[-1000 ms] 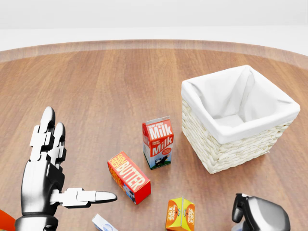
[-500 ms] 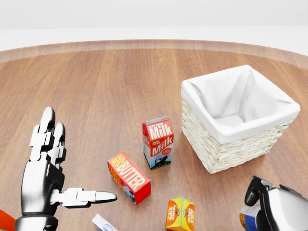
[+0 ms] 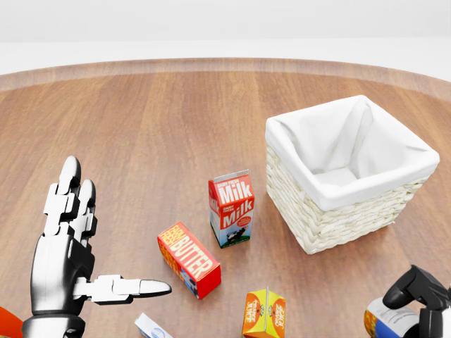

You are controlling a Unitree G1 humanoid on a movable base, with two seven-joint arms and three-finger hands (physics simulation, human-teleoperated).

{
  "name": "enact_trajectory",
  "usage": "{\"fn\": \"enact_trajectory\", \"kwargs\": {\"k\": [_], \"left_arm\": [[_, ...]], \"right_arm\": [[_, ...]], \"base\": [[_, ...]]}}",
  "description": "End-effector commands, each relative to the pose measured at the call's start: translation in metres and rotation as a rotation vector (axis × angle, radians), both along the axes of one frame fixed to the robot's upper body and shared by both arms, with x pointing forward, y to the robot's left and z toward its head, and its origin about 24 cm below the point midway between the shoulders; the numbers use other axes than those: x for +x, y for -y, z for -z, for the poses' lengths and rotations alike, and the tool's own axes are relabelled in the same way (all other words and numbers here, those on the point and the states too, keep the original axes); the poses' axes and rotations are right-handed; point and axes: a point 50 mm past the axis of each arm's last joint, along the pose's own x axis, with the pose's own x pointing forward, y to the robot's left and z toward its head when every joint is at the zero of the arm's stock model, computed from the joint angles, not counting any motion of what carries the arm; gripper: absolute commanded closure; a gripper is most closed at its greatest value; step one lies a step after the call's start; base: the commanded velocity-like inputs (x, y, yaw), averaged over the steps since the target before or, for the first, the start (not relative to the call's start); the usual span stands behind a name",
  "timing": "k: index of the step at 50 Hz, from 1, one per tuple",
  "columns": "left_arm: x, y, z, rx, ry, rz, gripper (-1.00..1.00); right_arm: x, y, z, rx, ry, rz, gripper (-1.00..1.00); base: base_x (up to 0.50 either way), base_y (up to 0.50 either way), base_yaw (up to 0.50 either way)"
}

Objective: Pick up the alphabet soup and the tomato sauce, and put them in the basket.

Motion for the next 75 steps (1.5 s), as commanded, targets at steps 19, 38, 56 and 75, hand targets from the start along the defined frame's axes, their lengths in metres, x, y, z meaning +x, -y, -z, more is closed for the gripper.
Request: {"fn": "enact_trajectory", "kwargs": {"k": [19, 38, 56, 75], "left_arm": [[0.000, 0.000, 0.001, -0.002, -0.005, 0.003, -1.00], [0.001, -0.001, 0.002, -0.006, -0.008, 0.000, -1.00], [0.001, -0.001, 0.003, -0.004, -0.013, 0.004, -1.00], [0.000, 0.000, 0.003, -0.001, -0.013, 0.010, -1.00]], "right_arm": [[-0.018, 0.001, -0.032, -0.003, 0.217, 0.138, 1.00], [0.031, -0.022, -0.086, -0.051, 0.384, -0.121, 1.00], [0.064, -0.028, -0.122, -0.112, 0.404, -0.173, 1.00], [0.106, -0.047, -0.160, -0.238, 0.369, -0.259, 1.00]], "base": [[0.00, 0.00, 0.00], [0.00, 0.00, 0.00], [0.00, 0.00, 0.00], [0.00, 0.00, 0.00]]}}
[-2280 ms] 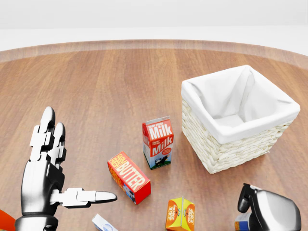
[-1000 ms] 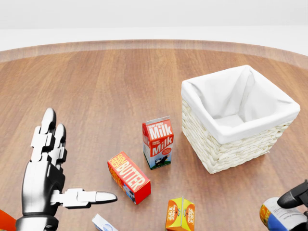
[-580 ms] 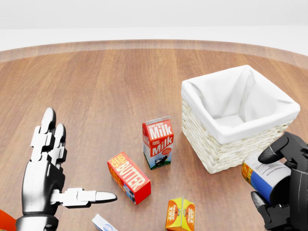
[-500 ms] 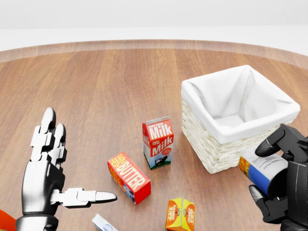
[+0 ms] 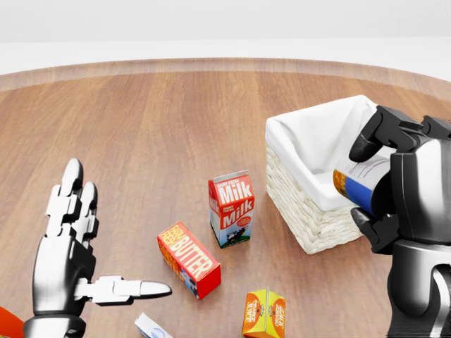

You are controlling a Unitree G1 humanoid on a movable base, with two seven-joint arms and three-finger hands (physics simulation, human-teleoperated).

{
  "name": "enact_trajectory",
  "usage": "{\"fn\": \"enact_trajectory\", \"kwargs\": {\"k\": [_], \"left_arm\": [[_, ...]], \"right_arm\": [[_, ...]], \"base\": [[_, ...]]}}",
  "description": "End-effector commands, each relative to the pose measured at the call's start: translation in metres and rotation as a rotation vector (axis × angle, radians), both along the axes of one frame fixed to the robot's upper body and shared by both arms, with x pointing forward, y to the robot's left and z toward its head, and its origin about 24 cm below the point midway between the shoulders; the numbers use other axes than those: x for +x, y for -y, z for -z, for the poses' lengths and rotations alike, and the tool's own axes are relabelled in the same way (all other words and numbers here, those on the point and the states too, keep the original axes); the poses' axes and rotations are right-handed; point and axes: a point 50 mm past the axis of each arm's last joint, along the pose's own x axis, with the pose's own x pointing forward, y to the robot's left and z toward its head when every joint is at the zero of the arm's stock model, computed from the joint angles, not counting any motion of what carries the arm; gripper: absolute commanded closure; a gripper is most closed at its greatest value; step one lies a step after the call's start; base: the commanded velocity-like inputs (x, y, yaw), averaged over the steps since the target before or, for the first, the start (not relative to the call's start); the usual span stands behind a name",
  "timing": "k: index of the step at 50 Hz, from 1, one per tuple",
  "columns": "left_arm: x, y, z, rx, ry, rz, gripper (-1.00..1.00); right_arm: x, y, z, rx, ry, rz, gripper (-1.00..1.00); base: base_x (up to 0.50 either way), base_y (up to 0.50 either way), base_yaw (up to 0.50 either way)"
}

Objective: Pick up the alphabet soup and the tomato sauce, and put them in the basket.

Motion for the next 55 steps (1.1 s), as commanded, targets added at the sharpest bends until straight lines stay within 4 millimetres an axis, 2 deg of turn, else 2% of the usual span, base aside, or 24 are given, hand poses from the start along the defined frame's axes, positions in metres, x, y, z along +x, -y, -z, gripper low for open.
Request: {"fn": "enact_trajectory", "kwargs": {"k": [1, 15, 23, 26, 30, 35, 36, 38, 47, 51, 55], "left_arm": [[-0.001, 0.000, 0.001, -0.003, -0.003, 0.003, -1.00], [-0.003, 0.001, 0.001, -0.003, -0.004, 0.010, -1.00], [-0.002, 0.001, 0.001, -0.005, -0.004, 0.011, -1.00], [-0.003, 0.001, 0.000, -0.005, 0.000, 0.010, -1.00], [-0.003, 0.001, 0.000, -0.006, -0.001, 0.009, -1.00], [-0.003, 0.001, 0.000, -0.006, 0.000, 0.008, -1.00], [-0.001, 0.002, 0.000, -0.008, 0.002, 0.004, -1.00], [-0.001, 0.002, 0.001, -0.008, -0.002, 0.003, -1.00], [-0.003, 0.002, -0.002, -0.009, 0.010, 0.006, -1.00], [-0.002, 0.002, -0.001, -0.009, 0.004, 0.007, -1.00], [-0.003, 0.002, -0.003, -0.008, 0.012, 0.008, -1.00]], "right_arm": [[0.022, -0.012, -0.028, -0.106, 0.030, -0.031, 1.00], [0.062, -0.022, -0.063, -0.213, -0.025, -0.052, 1.00], [0.095, -0.018, -0.052, -0.246, -0.197, -0.040, 1.00], [0.099, -0.018, -0.049, -0.265, -0.235, -0.035, 1.00], [0.112, -0.018, -0.035, -0.318, -0.382, -0.019, 1.00], [0.125, -0.012, -0.034, -0.324, -0.448, 0.004, 1.00], [0.146, -0.005, -0.039, -0.310, -0.480, 0.033, 1.00], [0.157, -0.002, -0.036, -0.289, -0.505, 0.039, 1.00], [0.176, -0.005, -0.026, -0.239, -0.543, 0.040, 1.00], [0.178, -0.006, -0.025, -0.221, -0.549, 0.037, 1.00], [0.179, -0.003, -0.016, -0.218, -0.581, 0.047, 1.00]], "base": [[0.00, 0.00, 0.00], [0.00, 0.00, 0.00], [0.00, 0.00, 0.00], [0.00, 0.00, 0.00], [0.00, 0.00, 0.00], [0.00, 0.00, 0.00], [0.00, 0.00, 0.00], [0.00, 0.00, 0.00], [0.00, 0.00, 0.00], [0.00, 0.00, 0.00], [0.00, 0.00, 0.00]]}}
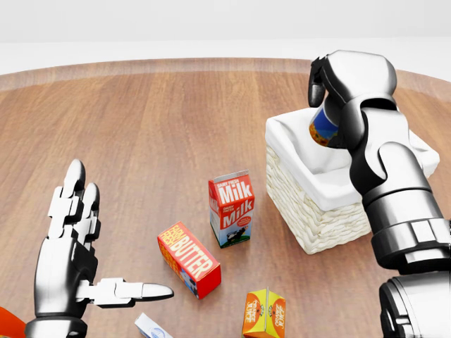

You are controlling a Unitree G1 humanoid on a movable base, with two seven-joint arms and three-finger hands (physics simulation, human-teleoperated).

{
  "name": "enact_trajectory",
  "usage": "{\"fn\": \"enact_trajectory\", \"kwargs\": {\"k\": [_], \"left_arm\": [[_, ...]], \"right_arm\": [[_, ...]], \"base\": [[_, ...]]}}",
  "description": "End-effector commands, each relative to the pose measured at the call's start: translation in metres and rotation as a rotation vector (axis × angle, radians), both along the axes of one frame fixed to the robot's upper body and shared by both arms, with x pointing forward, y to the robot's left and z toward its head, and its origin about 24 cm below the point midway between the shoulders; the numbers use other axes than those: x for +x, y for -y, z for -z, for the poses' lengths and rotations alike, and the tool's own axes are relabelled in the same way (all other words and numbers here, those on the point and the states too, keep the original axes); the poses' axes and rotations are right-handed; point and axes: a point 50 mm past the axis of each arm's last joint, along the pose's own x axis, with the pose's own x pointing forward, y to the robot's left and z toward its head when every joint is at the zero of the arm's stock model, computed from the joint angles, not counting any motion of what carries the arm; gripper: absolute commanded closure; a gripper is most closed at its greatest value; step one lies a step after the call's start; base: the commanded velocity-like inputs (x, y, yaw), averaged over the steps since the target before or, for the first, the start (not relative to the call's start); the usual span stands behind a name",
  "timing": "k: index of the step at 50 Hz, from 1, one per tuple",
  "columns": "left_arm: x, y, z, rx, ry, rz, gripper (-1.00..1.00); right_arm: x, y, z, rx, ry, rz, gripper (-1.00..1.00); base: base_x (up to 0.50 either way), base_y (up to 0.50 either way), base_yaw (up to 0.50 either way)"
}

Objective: Pick up the alphabet soup and the tomato sauce, and put them in the basket.

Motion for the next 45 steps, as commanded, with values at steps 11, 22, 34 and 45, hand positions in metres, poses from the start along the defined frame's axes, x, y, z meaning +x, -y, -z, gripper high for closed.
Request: {"fn": "enact_trajectory", "kwargs": {"k": [11, 22, 34, 45], "left_arm": [[-0.001, -0.001, -0.001, -0.004, 0.004, 0.006, -1.00], [-0.001, 0.000, -0.001, -0.003, 0.005, 0.008, -1.00], [0.000, 0.000, 0.001, -0.004, -0.006, 0.007, -1.00], [0.000, 0.000, -0.001, -0.003, 0.002, 0.004, -1.00]], "right_arm": [[0.011, 0.009, 0.026, -0.005, -0.086, 0.079, 1.00], [0.008, 0.007, 0.042, -0.114, -0.143, 0.073, 1.00], [0.007, 0.010, 0.047, -0.135, -0.159, 0.080, 1.00], [0.005, 0.015, 0.053, -0.118, -0.165, 0.092, 1.00]], "base": [[0.00, 0.00, 0.00], [0.00, 0.00, 0.00], [0.00, 0.00, 0.00], [0.00, 0.00, 0.00]]}}
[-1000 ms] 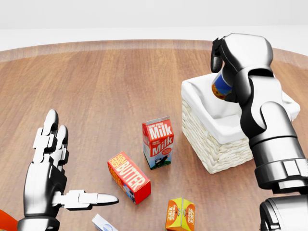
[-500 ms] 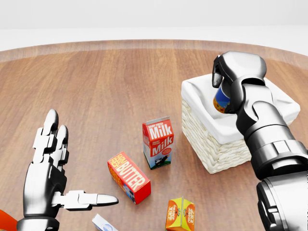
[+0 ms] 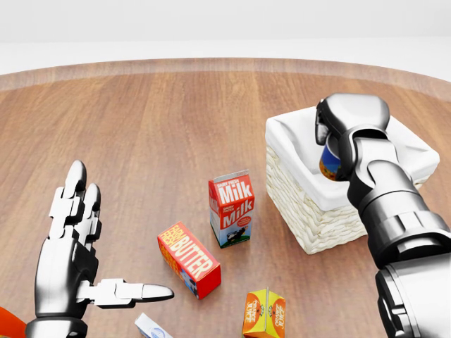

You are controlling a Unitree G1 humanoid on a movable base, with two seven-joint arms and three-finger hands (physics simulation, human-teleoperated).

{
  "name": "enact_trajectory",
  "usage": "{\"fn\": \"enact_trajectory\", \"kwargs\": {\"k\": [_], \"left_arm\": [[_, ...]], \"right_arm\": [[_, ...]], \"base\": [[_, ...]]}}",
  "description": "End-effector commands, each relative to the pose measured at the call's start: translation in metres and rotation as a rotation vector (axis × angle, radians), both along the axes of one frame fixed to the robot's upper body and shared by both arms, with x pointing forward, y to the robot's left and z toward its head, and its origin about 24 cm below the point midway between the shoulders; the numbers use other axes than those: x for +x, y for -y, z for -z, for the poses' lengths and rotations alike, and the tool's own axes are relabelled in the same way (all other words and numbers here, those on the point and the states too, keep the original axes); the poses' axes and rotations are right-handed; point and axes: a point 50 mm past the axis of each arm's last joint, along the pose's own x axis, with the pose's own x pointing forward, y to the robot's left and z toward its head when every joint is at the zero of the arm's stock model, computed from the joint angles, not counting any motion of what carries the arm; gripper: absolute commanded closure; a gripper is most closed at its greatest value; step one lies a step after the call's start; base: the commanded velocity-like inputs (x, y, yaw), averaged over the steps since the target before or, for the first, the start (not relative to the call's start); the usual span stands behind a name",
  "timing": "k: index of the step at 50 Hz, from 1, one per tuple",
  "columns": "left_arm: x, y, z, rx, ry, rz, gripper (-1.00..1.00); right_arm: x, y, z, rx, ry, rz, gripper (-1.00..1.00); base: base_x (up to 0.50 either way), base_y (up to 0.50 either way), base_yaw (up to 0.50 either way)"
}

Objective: Pick up the alphabet soup and the tomato sauce, and put them in the basket.

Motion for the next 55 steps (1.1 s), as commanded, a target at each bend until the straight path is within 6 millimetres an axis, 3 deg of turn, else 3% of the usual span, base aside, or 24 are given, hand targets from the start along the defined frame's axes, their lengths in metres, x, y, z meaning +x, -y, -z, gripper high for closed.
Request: {"fn": "enact_trajectory", "kwargs": {"k": [1, 18, 19, 20, 21, 55], "left_arm": [[0.000, 0.000, -0.001, -0.004, 0.004, -0.002, -1.00], [-0.001, 0.000, -0.003, -0.002, 0.012, -0.001, -1.00], [-0.001, 0.000, -0.002, -0.002, 0.010, -0.001, -1.00], [-0.001, 0.000, -0.002, -0.002, 0.011, -0.001, -1.00], [-0.001, 0.000, -0.002, -0.002, 0.008, -0.001, -1.00], [0.000, 0.000, -0.002, -0.002, 0.010, -0.001, -1.00]], "right_arm": [[-0.001, 0.002, -0.001, -0.029, 0.031, 0.002, 1.00], [-0.001, 0.003, 0.002, -0.020, 0.029, 0.006, 1.00], [-0.001, 0.003, 0.002, -0.020, 0.026, 0.006, 0.73], [-0.001, 0.003, 0.003, -0.021, 0.022, 0.006, 0.17], [-0.002, 0.003, 0.004, -0.018, 0.017, 0.007, -1.00], [-0.004, 0.005, 0.010, 0.032, 0.020, 0.022, -1.00]], "base": [[0.00, 0.00, 0.00], [0.00, 0.00, 0.00], [0.00, 0.00, 0.00], [0.00, 0.00, 0.00], [0.00, 0.00, 0.00], [0.00, 0.00, 0.00]]}}
